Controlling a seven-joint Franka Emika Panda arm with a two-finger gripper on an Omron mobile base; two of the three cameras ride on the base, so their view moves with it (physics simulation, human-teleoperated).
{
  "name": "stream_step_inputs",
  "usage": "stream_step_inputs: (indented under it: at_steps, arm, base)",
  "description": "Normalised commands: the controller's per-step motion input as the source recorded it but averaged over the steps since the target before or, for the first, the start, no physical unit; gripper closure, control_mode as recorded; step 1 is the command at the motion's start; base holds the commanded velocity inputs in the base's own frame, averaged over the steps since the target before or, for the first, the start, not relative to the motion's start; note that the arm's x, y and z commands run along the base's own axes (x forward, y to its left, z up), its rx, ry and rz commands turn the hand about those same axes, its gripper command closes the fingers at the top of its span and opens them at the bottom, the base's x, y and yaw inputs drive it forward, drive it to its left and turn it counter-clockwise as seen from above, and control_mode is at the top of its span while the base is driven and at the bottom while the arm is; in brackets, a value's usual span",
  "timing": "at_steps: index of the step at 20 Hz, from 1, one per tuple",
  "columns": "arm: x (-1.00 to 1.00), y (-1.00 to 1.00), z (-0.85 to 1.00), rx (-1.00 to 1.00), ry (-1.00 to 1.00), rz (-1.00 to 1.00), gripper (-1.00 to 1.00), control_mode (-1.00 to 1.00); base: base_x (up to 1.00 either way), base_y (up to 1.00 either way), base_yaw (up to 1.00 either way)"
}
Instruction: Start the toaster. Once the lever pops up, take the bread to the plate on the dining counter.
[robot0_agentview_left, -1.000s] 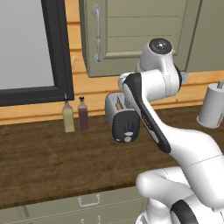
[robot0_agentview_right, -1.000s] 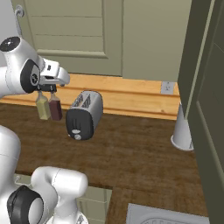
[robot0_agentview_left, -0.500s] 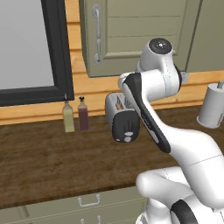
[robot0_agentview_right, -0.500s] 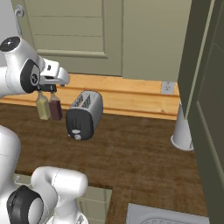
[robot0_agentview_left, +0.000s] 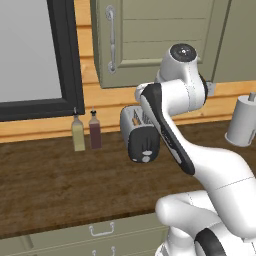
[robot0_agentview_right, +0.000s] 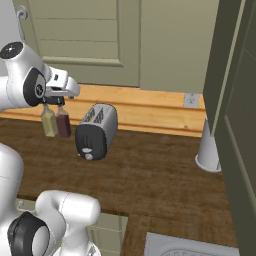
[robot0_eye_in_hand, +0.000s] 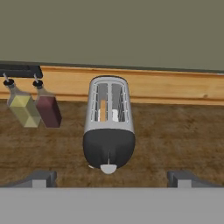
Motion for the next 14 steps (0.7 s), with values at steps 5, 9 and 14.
stream_step_inputs:
  at_steps: [5,9,14]
  arm:
    - [0.00,0.00,0.00,0.00,0.00,0.00,-1.00,-1.00]
    - [0.00,0.00,0.00,0.00,0.00,0.00,-1.00,-1.00]
    - [0.00,0.00,0.00,0.00,0.00,0.00,-1.00,-1.00]
  base:
    - [0.00,0.00,0.00]
    - [0.00,0.00,0.00]
    - [0.00,0.00,0.00]
